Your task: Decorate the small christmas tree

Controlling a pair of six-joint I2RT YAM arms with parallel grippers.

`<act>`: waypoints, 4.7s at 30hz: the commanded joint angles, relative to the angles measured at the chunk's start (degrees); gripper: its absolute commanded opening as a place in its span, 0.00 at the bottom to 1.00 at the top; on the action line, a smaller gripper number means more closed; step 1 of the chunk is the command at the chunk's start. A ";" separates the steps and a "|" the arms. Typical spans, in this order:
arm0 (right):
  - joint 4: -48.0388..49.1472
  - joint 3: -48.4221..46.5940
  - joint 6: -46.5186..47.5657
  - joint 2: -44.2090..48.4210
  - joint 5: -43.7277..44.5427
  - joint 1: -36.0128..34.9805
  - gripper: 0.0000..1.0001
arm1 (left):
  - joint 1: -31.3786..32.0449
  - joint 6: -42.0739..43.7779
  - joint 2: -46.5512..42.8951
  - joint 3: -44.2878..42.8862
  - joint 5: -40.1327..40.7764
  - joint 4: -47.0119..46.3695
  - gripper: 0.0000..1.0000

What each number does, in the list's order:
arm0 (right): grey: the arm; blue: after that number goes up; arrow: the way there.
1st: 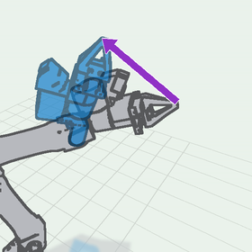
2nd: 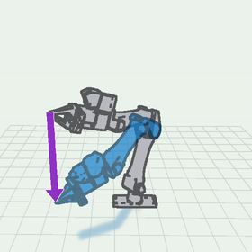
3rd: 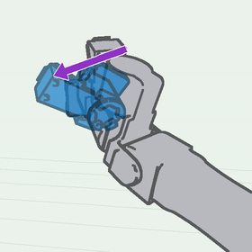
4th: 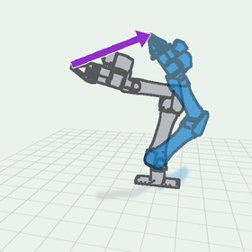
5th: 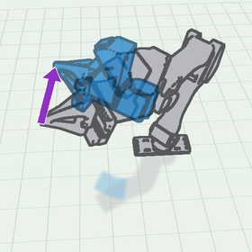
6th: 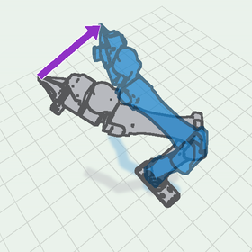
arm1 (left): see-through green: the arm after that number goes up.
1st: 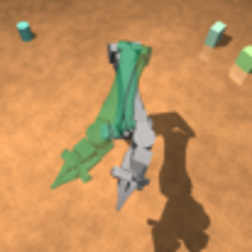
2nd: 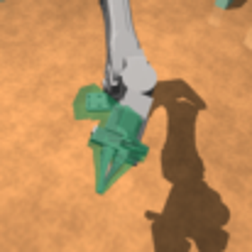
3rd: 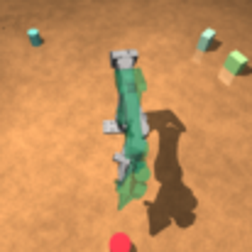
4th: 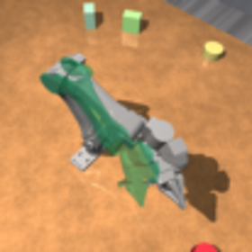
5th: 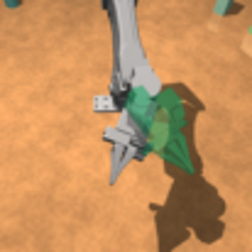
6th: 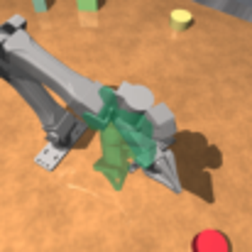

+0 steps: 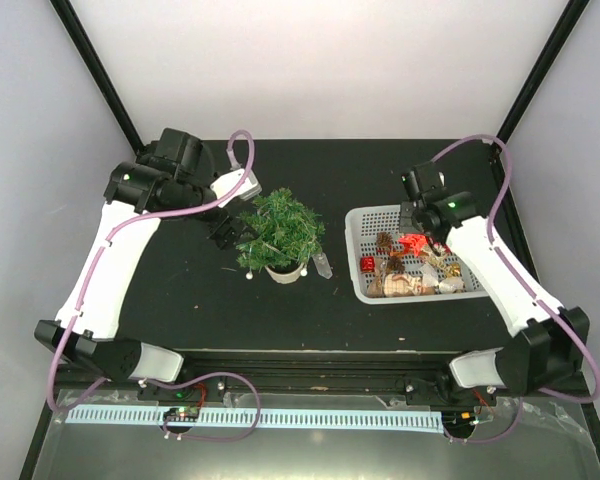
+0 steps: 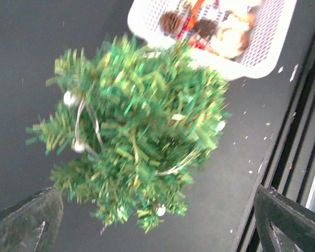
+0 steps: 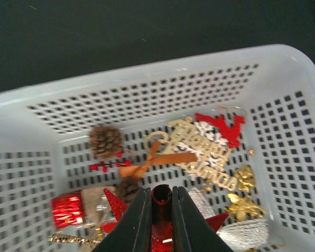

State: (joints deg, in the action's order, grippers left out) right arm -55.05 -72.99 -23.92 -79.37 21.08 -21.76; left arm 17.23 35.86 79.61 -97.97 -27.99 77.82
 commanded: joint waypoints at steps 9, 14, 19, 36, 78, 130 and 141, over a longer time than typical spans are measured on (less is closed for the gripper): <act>-0.11 -4.24 -2.70 6.36 -11.23 0.44 0.11 | 17.87 2.79 16.51 -30.95 -10.70 7.32 0.90; -0.36 -4.06 -4.80 9.04 -14.47 1.72 0.11 | 23.08 -1.54 24.77 -33.94 -12.18 1.41 0.80; 0.26 -4.07 -6.87 12.40 -17.70 2.15 0.12 | 23.73 -7.10 33.57 -36.01 -12.48 -5.73 0.75; -2.87 0.05 -8.86 17.95 -19.36 2.79 0.12 | 26.23 -14.71 45.48 -43.49 -24.31 -10.67 0.64; -3.25 -1.34 -9.37 17.54 -21.92 3.30 0.12 | 29.45 -13.07 52.86 -46.34 -24.04 -8.69 0.16; -11.65 -10.36 -5.77 10.54 -36.03 11.29 0.11 | 39.83 20.13 13.00 20.00 26.83 -72.59 0.99; -12.23 -10.10 -6.40 8.22 -41.14 11.89 0.11 | 48.11 45.40 14.62 34.57 41.70 -110.01 0.72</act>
State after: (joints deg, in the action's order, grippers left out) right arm -66.76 -81.95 -29.82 -71.05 -16.95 -10.22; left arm 64.66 69.43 92.42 -64.40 8.29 -14.90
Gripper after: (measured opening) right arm 0.118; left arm 0.786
